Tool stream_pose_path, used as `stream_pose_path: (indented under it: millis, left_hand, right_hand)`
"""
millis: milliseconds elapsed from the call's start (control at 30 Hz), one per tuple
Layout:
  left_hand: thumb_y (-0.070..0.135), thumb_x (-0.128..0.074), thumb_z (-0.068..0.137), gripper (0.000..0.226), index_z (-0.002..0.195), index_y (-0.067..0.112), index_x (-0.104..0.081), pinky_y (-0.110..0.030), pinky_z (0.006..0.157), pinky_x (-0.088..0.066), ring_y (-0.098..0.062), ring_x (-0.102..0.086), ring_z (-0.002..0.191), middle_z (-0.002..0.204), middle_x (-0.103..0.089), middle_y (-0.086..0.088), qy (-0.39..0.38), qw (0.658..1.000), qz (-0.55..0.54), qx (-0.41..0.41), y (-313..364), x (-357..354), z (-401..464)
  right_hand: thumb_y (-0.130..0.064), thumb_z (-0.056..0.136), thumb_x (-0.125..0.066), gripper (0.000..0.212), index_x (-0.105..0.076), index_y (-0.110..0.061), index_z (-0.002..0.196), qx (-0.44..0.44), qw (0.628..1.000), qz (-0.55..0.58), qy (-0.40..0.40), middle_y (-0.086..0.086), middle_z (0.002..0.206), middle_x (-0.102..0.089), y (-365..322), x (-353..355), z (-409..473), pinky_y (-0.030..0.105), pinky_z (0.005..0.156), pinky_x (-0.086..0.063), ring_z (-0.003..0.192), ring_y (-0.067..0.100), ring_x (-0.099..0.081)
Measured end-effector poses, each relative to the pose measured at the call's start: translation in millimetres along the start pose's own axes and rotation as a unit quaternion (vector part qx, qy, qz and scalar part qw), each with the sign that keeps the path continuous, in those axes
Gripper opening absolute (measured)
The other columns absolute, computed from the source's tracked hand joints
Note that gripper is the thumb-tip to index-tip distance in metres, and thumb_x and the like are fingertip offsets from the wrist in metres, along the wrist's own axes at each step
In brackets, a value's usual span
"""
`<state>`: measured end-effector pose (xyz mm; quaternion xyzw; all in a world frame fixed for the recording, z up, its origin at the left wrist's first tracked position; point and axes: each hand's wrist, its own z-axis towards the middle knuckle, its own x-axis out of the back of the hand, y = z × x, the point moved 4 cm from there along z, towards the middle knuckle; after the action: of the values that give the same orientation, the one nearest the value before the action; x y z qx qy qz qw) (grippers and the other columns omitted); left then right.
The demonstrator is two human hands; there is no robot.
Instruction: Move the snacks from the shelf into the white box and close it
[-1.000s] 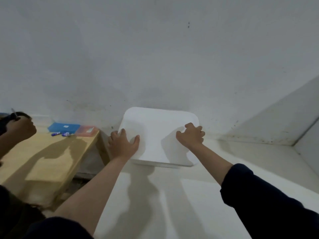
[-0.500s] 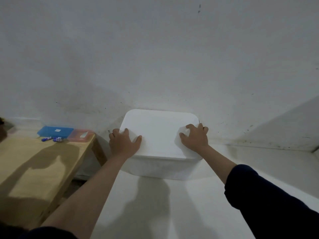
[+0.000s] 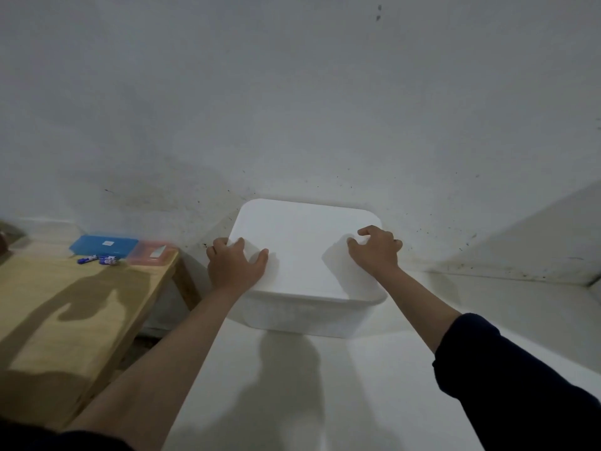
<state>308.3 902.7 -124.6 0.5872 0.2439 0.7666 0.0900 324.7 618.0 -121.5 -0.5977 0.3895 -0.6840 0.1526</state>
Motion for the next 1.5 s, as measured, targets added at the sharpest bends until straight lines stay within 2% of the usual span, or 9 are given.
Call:
stream_pose_path:
  millis: [100, 233, 400, 700, 867, 1167, 1333, 1433, 1500]
  left_hand:
    - [0.052, -0.063, 0.080, 0.064, 0.126, 0.008, -0.058, -0.042, 0.087, -0.045, -0.035, -0.040, 0.118, 0.128, -0.045, -0.018, 0.002, 1.000, -0.006, -0.009, 4.9, 1.3, 3.3]
    - [0.053, -0.059, 0.081, 0.060, 0.120, 0.007, -0.058, -0.040, 0.082, -0.046, -0.036, -0.042, 0.113, 0.125, -0.046, -0.019, -0.001, 0.998, 0.048, -0.030, 7.2, -1.2, 8.7]
    - [0.056, -0.046, 0.088, 0.065, 0.140, 0.017, -0.043, -0.044, 0.092, -0.044, -0.036, -0.041, 0.119, 0.130, -0.045, -0.019, -0.060, 0.996, 0.060, -0.011, -10.3, -12.2, 9.3]
    - [0.059, -0.036, 0.091, 0.068, 0.146, 0.019, -0.030, -0.048, 0.102, -0.038, -0.038, -0.033, 0.131, 0.144, -0.035, -0.020, -0.105, 0.991, 0.081, -0.021, -10.3, -14.7, 9.8]
    - [0.064, -0.034, 0.088, 0.073, 0.147, 0.020, -0.027, -0.051, 0.110, -0.030, -0.040, -0.027, 0.137, 0.152, -0.025, -0.020, -0.099, 0.989, 0.109, -0.024, -10.3, -18.6, 9.9]
    - [0.068, -0.035, 0.086, 0.078, 0.147, 0.020, -0.027, -0.050, 0.111, -0.030, -0.039, -0.026, 0.139, 0.154, -0.022, -0.019, -0.081, 0.988, 0.126, -0.035, -12.9, -22.6, 10.0]
    - [0.068, -0.043, 0.083, 0.079, 0.146, 0.021, -0.032, -0.052, 0.112, -0.029, -0.036, -0.023, 0.141, 0.154, -0.024, -0.013, -0.100, 0.995, 0.013, -0.012, -17.6, -16.2, 12.1]
    - [0.077, -0.037, 0.078, 0.092, 0.149, 0.023, -0.018, -0.053, 0.112, -0.024, -0.038, -0.016, 0.142, 0.156, -0.016, -0.014, -0.153, 0.986, 0.065, -0.024, -13.4, -15.0, 9.2]
    - [0.080, -0.030, 0.078, 0.094, 0.150, 0.023, -0.012, -0.057, 0.113, -0.014, -0.038, -0.012, 0.143, 0.157, -0.010, -0.016, -0.167, 0.978, 0.120, -0.018, -6.3, -11.2, 9.2]
  right_hand:
    - [-0.038, 0.083, -0.058, 0.042, -0.056, -0.018, 0.120, -0.003, 1.000, -0.003, -0.003, 0.012, 0.119, -0.055, 0.6, 5.0, 3.2, 0.027, 0.077, -0.021, 0.121, 0.033, -0.040]
    - [-0.039, 0.086, -0.057, 0.045, -0.054, -0.015, 0.123, 0.014, 0.998, -0.050, -0.033, 0.013, 0.122, -0.052, 1.8, 4.6, 0.9, 0.031, 0.087, -0.026, 0.124, 0.033, -0.036]
    - [-0.039, 0.086, -0.059, 0.050, -0.049, -0.016, 0.129, 0.061, 0.992, -0.102, -0.044, 0.018, 0.135, -0.033, 12.0, -5.0, -14.0, 0.039, 0.091, -0.040, 0.128, 0.038, -0.023]
    - [-0.029, 0.089, -0.053, 0.039, -0.053, -0.009, 0.123, 0.080, 0.991, -0.103, 0.025, 0.014, 0.145, -0.038, 11.8, -1.8, -24.6, 0.038, 0.087, -0.043, 0.128, 0.034, -0.037]
    - [-0.050, 0.093, -0.036, 0.061, -0.023, -0.020, 0.145, 0.061, 0.983, -0.168, -0.038, 0.000, 0.160, -0.006, 28.4, -15.5, -36.5, 0.056, 0.105, -0.030, 0.139, 0.036, -0.024]
    - [-0.032, 0.091, -0.049, 0.048, -0.045, -0.017, 0.136, 0.052, 0.996, -0.052, 0.052, -0.007, 0.156, -0.025, 35.5, -9.9, -47.0, 0.038, 0.091, -0.042, 0.130, 0.023, -0.044]
    - [-0.023, 0.090, -0.049, 0.040, -0.053, -0.013, 0.128, 0.064, 0.994, -0.023, 0.085, -0.005, 0.152, -0.033, 33.5, -7.9, -50.0, 0.030, 0.081, -0.040, 0.125, 0.021, -0.050]
    - [-0.022, 0.090, -0.049, 0.039, -0.053, -0.013, 0.127, 0.057, 0.996, -0.015, 0.068, -0.004, 0.153, -0.033, 28.9, -4.7, -54.4, 0.031, 0.084, -0.041, 0.126, 0.022, -0.049]
    - [-0.027, 0.091, -0.048, 0.040, -0.051, -0.014, 0.129, 0.041, 0.999, -0.014, 0.032, -0.003, 0.154, -0.030, 23.7, -1.5, -53.7, 0.038, 0.097, -0.038, 0.130, 0.027, -0.044]
